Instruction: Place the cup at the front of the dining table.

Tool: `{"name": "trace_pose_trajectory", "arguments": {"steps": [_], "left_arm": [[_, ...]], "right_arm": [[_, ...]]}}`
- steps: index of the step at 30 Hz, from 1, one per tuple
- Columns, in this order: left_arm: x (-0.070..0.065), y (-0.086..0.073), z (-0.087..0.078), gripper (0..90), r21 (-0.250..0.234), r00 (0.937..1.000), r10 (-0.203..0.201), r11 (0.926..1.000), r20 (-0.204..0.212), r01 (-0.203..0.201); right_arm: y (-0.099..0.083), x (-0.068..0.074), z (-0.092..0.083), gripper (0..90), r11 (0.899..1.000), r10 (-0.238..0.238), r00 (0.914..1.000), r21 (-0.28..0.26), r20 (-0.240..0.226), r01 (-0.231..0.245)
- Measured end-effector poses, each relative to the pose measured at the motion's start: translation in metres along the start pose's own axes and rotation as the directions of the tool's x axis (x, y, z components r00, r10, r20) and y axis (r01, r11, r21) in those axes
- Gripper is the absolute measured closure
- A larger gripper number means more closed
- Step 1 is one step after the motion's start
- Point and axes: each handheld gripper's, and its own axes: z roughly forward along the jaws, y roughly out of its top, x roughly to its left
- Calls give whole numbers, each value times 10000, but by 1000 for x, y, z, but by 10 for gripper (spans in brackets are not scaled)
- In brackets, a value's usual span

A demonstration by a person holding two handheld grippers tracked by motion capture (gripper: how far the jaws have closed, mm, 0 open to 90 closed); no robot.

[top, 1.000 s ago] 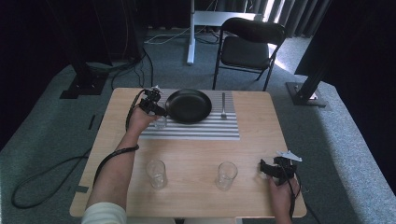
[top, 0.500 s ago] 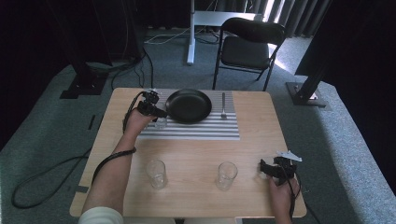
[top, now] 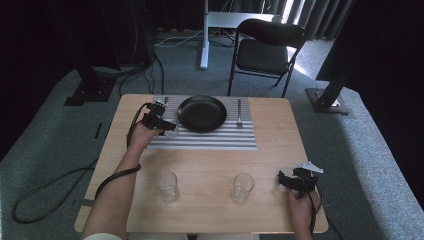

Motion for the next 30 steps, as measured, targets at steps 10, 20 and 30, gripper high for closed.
{"name": "trace_pose_trajectory", "arguments": {"steps": [10,20,30], "left_arm": [[3,-15,-11,207,-245,9997,-252,9994,9,252],[4,-37,-19,207,-338,9991,-369,9987,212,376],[5,-54,-33,207,-825,9986,-518,9952,66,521]], "right_arm": [[0,0,0,120,10000,0,10000,1,0,0],[0,0,0,120,10000,0,10000,1,0,0],[0,0,0,120,10000,4,10000,2,0,-4]]}}
